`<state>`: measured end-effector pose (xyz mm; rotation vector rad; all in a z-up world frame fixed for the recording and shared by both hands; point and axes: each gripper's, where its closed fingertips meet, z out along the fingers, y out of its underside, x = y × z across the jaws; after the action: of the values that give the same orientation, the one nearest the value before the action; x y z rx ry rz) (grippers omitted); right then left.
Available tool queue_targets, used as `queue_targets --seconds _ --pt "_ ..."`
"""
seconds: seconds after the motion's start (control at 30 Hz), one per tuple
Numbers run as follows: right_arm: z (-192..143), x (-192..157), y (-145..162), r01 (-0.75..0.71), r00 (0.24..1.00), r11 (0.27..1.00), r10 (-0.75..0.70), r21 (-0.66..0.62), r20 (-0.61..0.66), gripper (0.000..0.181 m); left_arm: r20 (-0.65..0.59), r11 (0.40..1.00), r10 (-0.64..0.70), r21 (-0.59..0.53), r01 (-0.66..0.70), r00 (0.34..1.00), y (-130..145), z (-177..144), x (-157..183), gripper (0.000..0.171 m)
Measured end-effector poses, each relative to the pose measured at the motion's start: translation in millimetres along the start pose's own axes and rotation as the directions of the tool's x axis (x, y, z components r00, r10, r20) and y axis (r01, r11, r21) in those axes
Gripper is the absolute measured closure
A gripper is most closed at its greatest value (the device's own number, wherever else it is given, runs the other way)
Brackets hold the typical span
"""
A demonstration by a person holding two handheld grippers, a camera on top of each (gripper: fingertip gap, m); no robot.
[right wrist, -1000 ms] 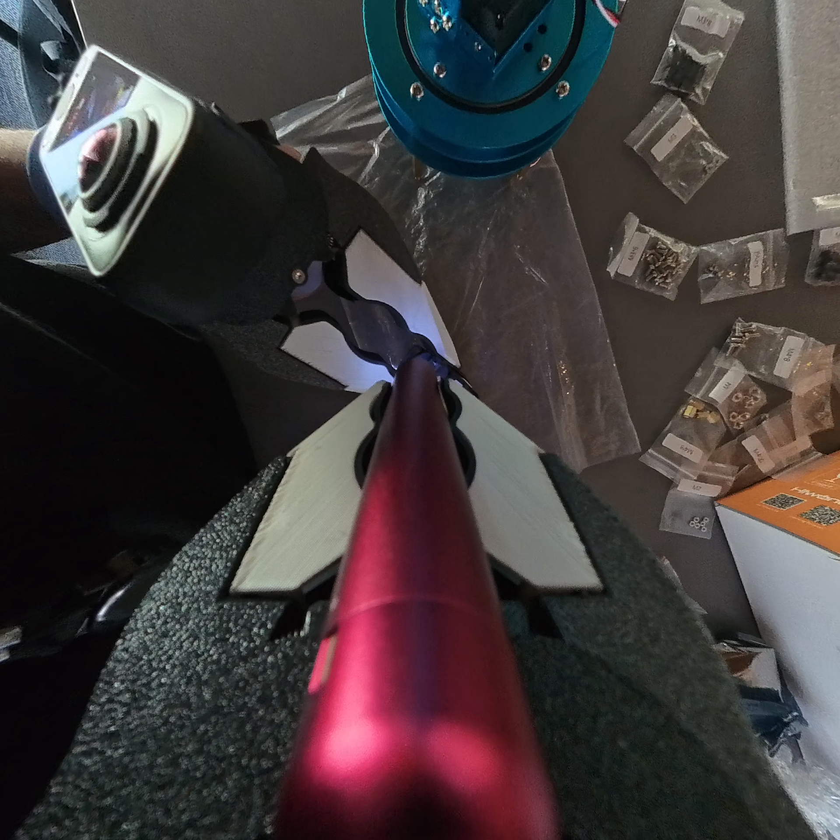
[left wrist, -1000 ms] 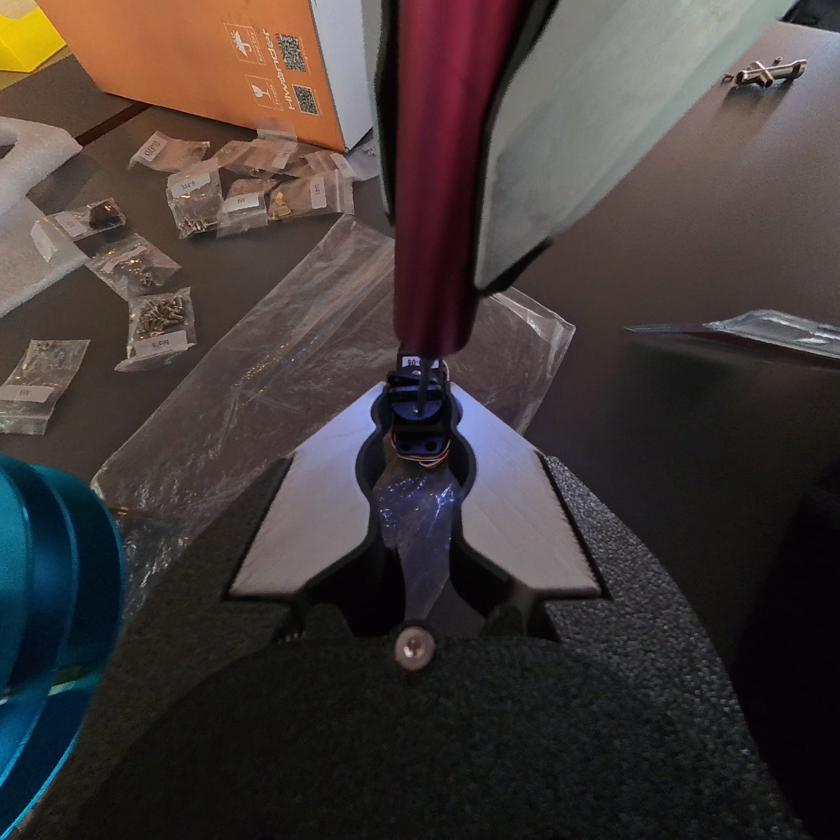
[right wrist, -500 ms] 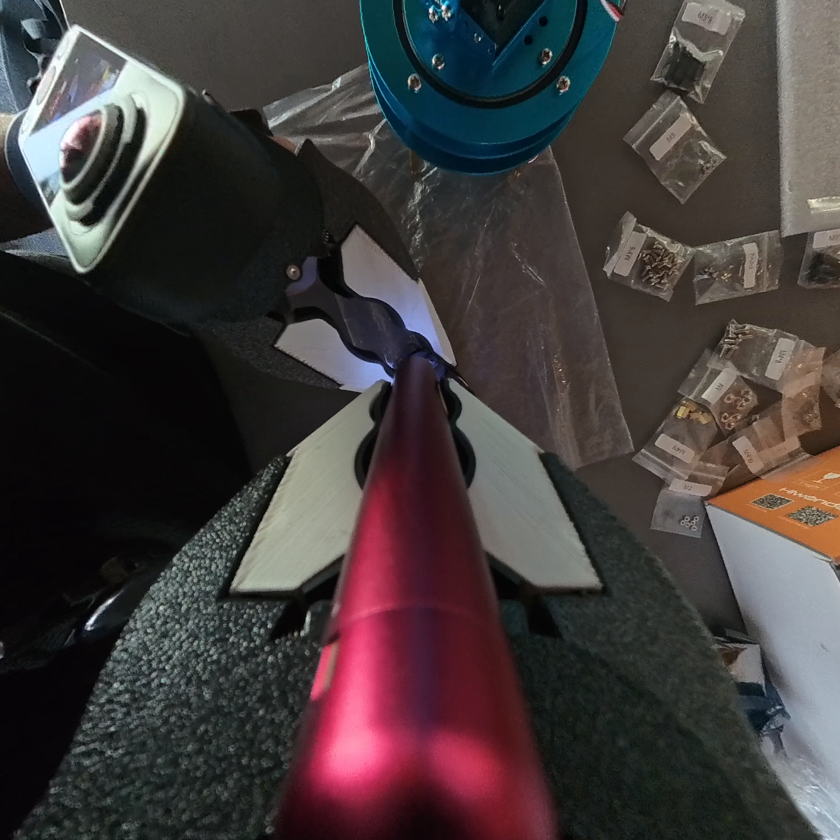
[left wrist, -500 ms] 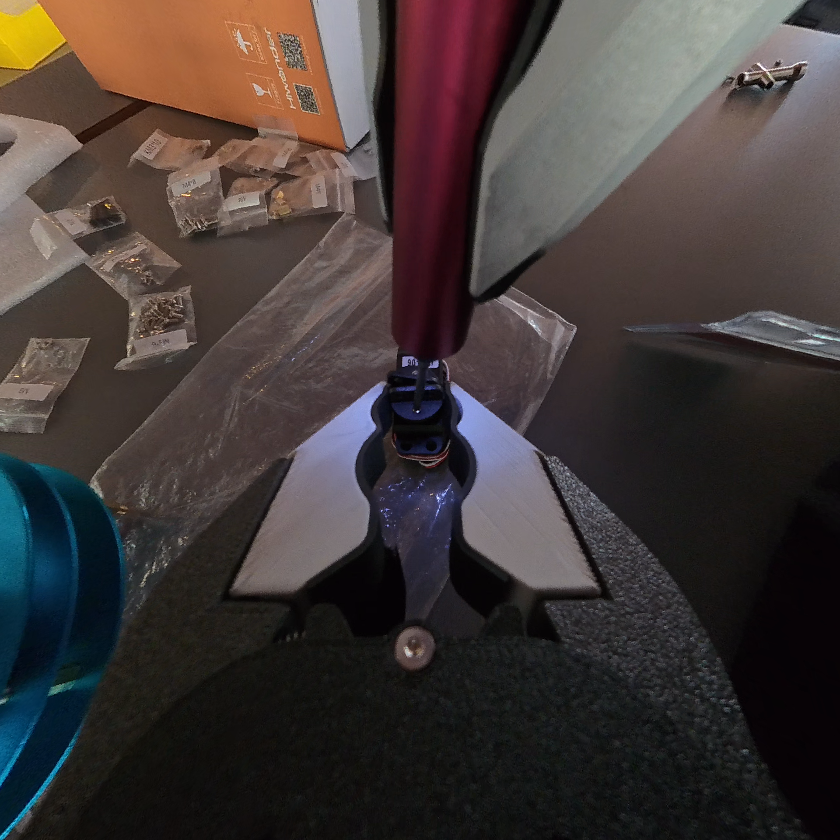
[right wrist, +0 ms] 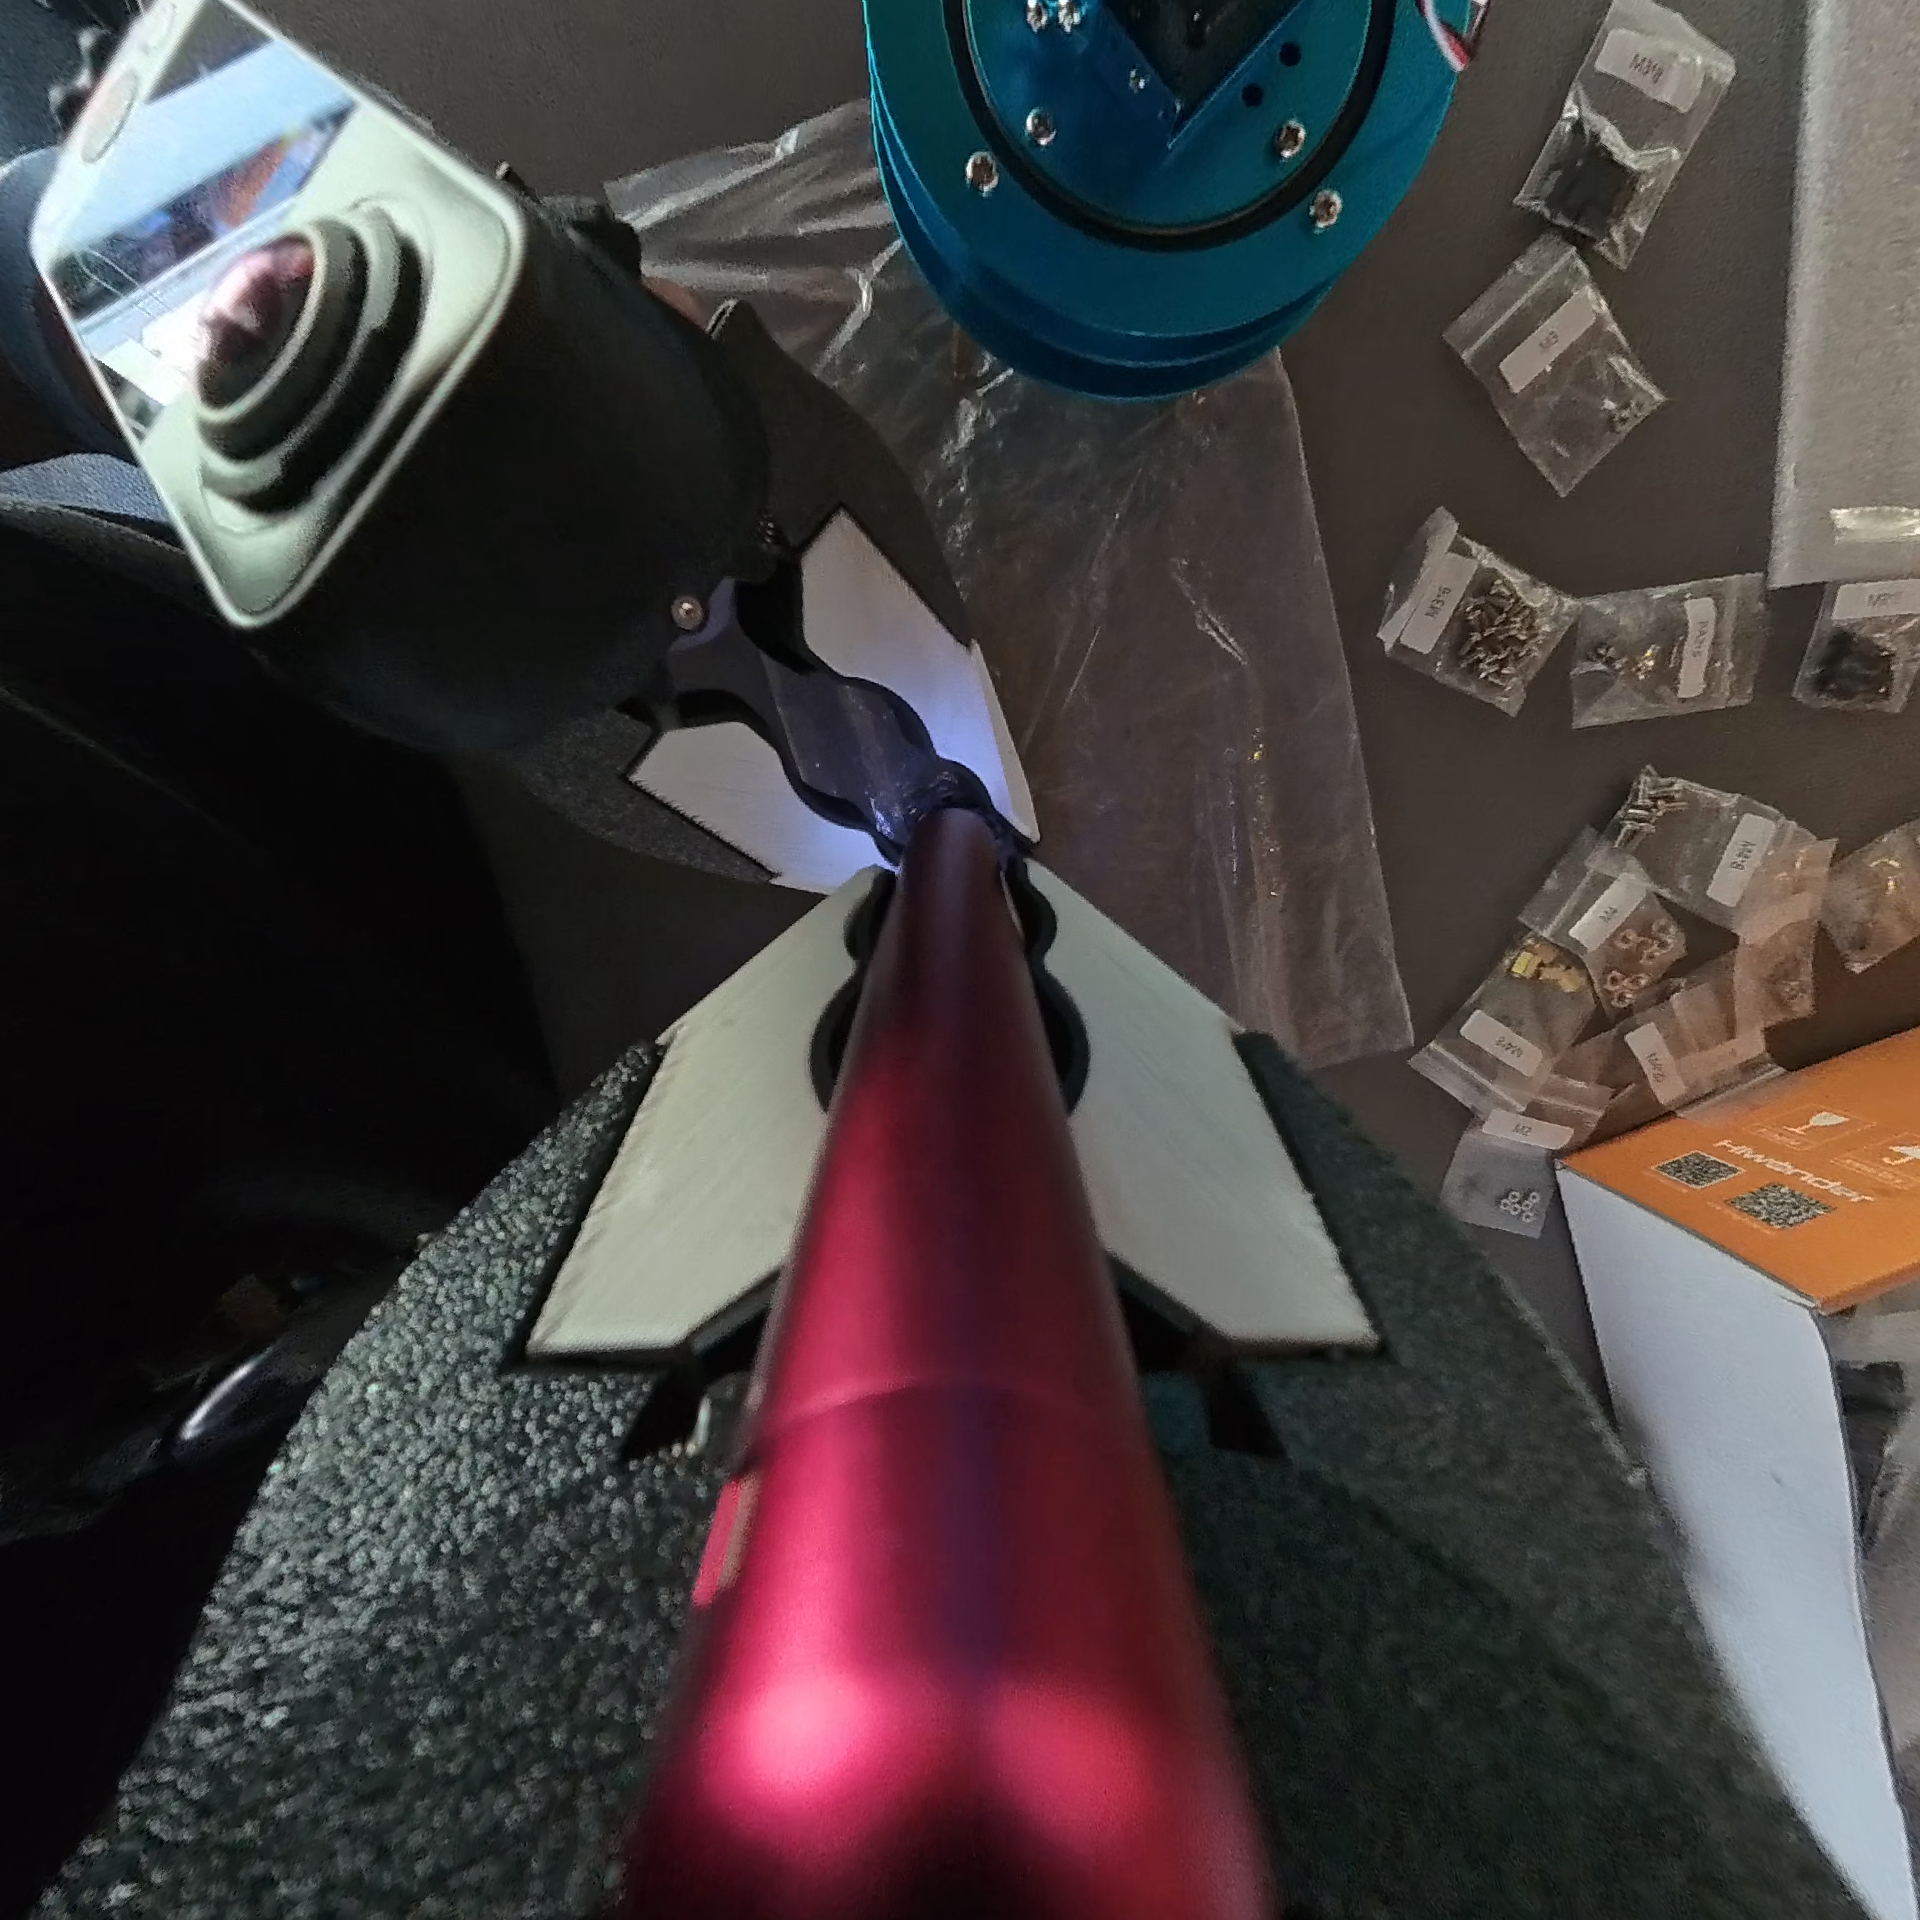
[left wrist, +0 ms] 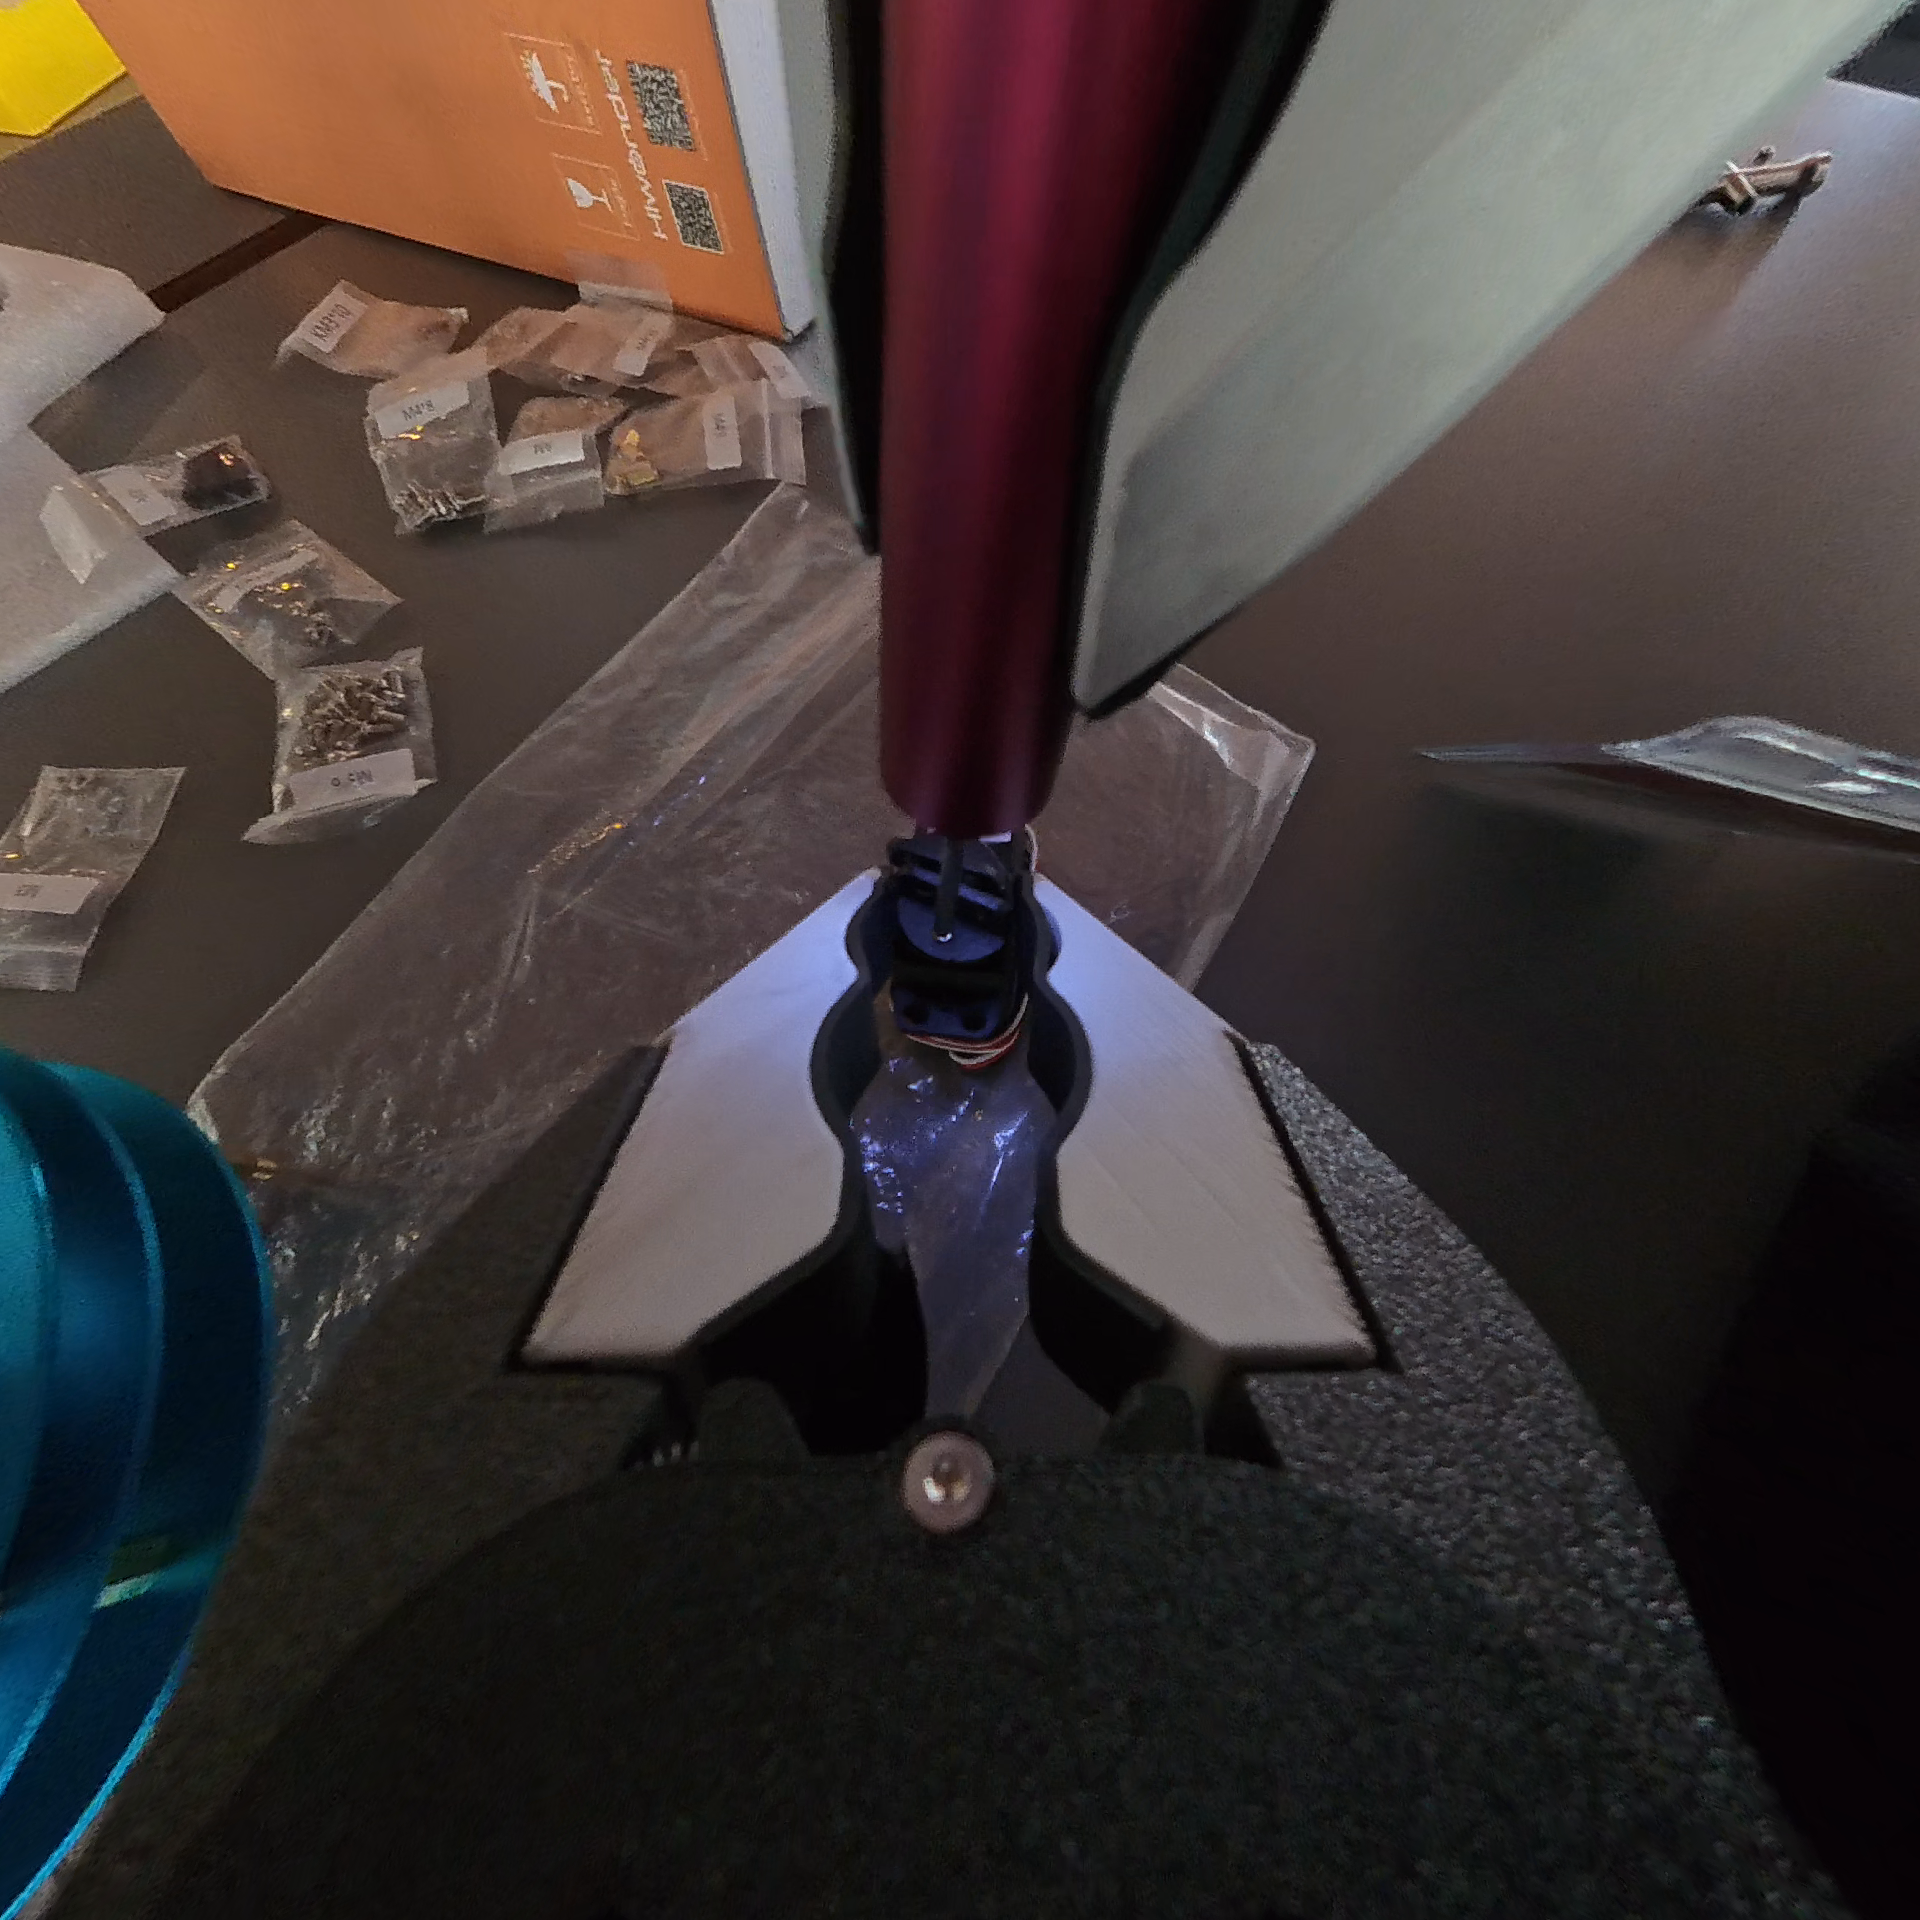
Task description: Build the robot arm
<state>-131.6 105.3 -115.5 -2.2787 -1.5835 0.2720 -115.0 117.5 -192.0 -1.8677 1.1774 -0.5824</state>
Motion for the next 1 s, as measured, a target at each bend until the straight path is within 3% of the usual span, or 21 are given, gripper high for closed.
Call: queue_targets --seconds 0.33,0.7,0.77,0.87,0.97,1.0 --pt "0 1 -1 0.000 1.000 1.000 0.000 0.011 -0.002 0.156 -0.002 1.000 0.001 -0.001 -0.001 1.000 0 0 0 0.150" --pt "-11 2 13 -0.002 1.000 0.992 0.004 0.125 -0.020 0.156 -0.013 0.999 0.044 -0.008 -0.044 0.999 -5 5 7 0.150" --pt "-22 6 8 -0.027 0.999 0.980 0.035 0.198 -0.039 0.157 -0.013 0.999 0.044 -0.019 -0.044 0.999 -2 7 6 0.149" --pt "-54 15 0 -0.160 0.987 0.915 0.149 0.371 0.058 0.157 -0.026 1.000 0.004 -0.029 -0.005 1.000 1 3 4 0.149" --pt "-75 29 24 -0.243 0.970 0.831 0.222 0.500 0.102 0.157 -0.008 0.995 0.008 -0.095 -0.008 1.000 6 3 4 0.148" --pt "-76 30 37 -0.282 0.959 0.808 0.249 0.518 0.134 0.157 0.026 0.993 0.007 -0.118 -0.004 1.000 6 0 0 0.136"
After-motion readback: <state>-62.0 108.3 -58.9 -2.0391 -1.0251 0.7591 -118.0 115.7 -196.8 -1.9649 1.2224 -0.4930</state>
